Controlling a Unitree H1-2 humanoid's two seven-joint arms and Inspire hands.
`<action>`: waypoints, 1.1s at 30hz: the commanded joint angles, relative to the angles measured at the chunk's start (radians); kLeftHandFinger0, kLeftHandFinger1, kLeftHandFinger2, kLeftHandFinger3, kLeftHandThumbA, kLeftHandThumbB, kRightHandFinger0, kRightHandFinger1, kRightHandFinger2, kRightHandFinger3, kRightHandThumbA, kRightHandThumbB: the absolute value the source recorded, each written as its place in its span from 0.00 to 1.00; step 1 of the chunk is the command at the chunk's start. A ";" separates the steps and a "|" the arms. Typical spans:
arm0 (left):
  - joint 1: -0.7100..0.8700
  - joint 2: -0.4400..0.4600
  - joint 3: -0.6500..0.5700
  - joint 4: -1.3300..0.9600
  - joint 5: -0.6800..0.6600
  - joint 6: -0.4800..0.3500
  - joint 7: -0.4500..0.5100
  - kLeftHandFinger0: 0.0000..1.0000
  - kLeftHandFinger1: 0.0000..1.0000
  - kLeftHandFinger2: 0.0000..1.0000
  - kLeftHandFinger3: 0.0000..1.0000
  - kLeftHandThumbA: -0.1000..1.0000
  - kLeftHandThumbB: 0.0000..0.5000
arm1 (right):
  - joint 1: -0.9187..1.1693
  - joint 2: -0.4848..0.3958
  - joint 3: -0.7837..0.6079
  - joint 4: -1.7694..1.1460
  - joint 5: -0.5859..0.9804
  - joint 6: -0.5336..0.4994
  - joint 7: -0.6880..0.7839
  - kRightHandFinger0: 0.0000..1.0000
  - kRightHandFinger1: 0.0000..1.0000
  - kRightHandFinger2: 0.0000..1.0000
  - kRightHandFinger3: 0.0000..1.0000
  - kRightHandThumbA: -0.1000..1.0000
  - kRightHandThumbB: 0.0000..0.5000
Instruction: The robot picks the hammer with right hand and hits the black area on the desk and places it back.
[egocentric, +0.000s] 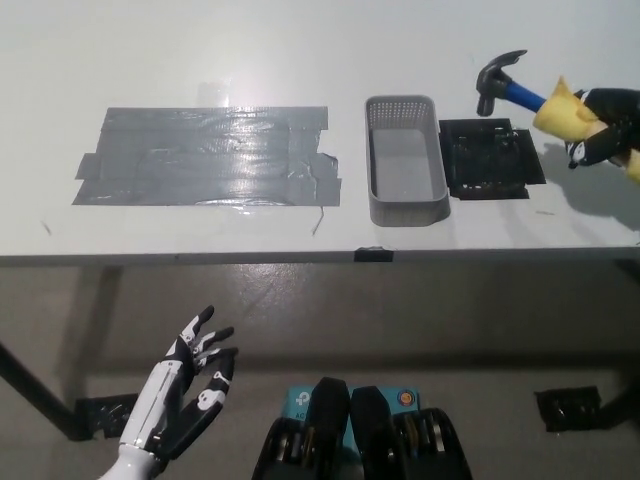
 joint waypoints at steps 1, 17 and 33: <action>-0.004 0.009 0.010 -0.026 0.019 -0.044 0.004 1.00 1.00 1.00 1.00 0.67 0.00 | -0.055 -0.019 0.002 -0.016 -0.008 -0.017 -0.018 0.00 0.54 0.94 1.00 0.00 0.22; 0.010 -0.005 0.020 -0.015 0.032 -0.053 0.011 1.00 1.00 1.00 1.00 0.74 0.00 | -0.209 0.004 -0.357 0.012 0.233 0.081 -0.047 0.15 0.57 0.89 0.79 0.00 0.29; 0.014 -0.003 0.019 -0.015 0.062 -0.059 0.010 1.00 1.00 1.00 1.00 0.70 0.00 | -0.078 0.023 -0.193 0.036 0.117 0.016 -0.005 0.09 0.52 0.87 0.91 0.00 0.28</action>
